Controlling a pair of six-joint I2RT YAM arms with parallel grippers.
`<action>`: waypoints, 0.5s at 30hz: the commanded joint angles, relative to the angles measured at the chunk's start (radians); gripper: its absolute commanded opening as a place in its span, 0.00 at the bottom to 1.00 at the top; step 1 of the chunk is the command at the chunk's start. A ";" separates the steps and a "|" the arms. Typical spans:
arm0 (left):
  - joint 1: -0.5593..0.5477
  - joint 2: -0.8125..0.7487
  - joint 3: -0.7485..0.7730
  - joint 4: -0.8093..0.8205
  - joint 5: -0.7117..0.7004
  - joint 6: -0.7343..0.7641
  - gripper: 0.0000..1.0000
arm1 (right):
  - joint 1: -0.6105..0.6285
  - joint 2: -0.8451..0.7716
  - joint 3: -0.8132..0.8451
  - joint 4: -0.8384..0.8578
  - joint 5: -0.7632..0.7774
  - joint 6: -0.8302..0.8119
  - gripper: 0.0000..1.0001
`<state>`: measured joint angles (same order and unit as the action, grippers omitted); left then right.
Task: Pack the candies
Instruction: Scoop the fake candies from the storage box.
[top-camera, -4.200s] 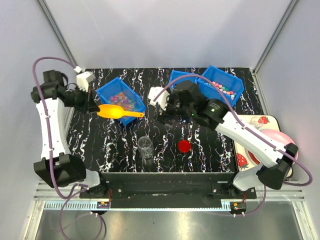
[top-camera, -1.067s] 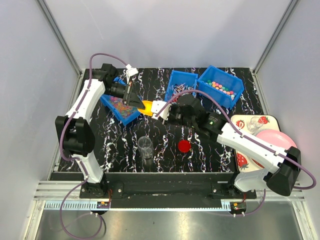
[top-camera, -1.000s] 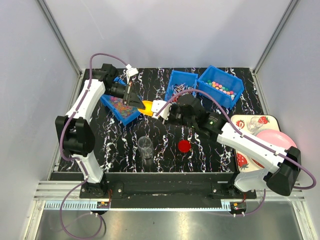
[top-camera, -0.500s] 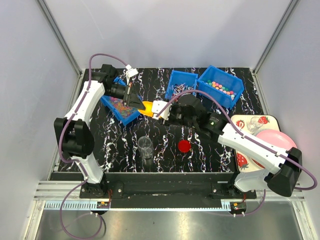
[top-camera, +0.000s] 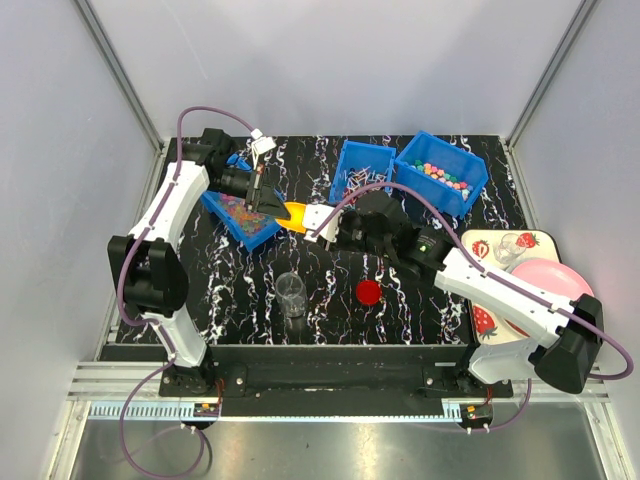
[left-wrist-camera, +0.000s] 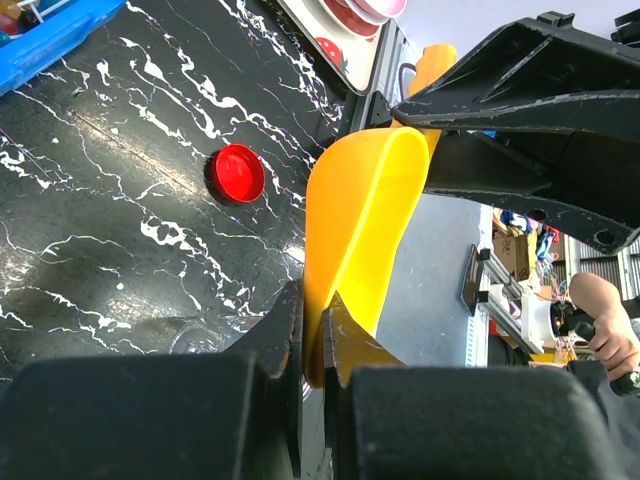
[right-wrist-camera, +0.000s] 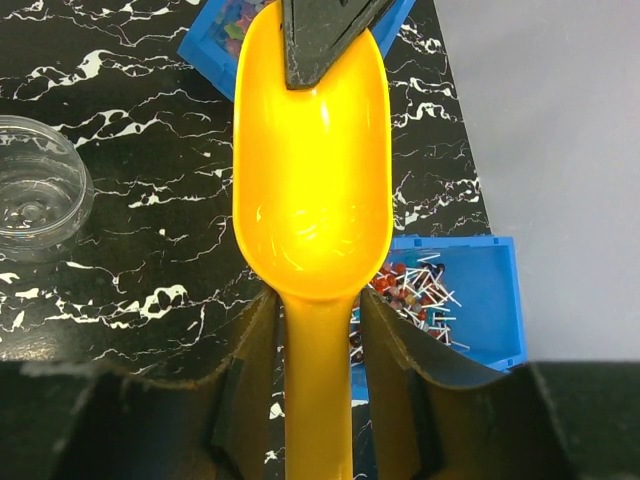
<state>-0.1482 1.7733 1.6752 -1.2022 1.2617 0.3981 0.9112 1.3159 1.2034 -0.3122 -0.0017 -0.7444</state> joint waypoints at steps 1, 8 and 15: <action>-0.004 -0.054 0.004 -0.016 0.056 0.027 0.00 | 0.008 -0.004 0.007 0.048 0.017 -0.012 0.42; -0.005 -0.061 0.006 -0.036 0.058 0.057 0.00 | 0.008 0.028 0.027 0.027 0.005 -0.009 0.44; -0.016 -0.072 0.014 -0.071 0.048 0.091 0.00 | 0.006 0.039 0.053 0.007 0.005 0.000 0.42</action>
<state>-0.1513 1.7580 1.6752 -1.2377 1.2621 0.4496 0.9119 1.3560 1.2037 -0.3225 -0.0021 -0.7448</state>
